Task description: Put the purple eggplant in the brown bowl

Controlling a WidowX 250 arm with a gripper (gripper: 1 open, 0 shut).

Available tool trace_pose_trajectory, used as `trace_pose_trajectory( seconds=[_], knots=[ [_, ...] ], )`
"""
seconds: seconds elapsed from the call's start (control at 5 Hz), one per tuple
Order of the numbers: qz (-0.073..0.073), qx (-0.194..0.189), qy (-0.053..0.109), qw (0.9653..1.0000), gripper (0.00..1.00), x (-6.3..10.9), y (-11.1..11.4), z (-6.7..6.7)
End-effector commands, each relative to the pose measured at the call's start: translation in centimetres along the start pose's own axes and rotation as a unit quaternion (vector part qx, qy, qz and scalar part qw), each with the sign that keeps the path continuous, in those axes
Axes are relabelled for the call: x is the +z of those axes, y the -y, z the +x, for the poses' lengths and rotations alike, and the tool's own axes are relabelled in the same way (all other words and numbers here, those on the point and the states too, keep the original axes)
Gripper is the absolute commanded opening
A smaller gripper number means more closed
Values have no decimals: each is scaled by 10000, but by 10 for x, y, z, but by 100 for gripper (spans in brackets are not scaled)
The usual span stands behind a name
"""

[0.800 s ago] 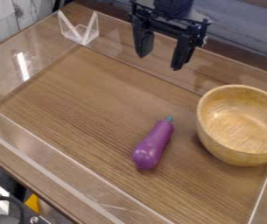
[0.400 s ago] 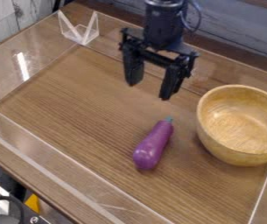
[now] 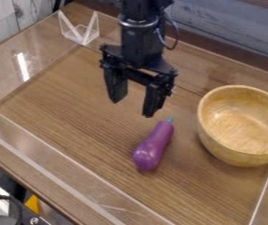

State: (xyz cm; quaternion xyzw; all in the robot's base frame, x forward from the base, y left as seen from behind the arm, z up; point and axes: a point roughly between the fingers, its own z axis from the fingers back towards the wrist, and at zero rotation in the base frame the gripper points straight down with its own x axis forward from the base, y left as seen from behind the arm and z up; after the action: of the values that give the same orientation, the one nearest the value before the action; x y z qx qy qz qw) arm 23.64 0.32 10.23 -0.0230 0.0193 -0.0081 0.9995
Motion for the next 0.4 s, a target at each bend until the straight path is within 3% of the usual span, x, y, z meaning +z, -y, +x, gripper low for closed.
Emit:
trace_pose_trajectory(
  seconds=[0.0,0.2],
  knots=[
    [-1,321,306,9990,100,11,-6,3],
    [-22,576,316,9978,100,12,-10,5]
  ],
)
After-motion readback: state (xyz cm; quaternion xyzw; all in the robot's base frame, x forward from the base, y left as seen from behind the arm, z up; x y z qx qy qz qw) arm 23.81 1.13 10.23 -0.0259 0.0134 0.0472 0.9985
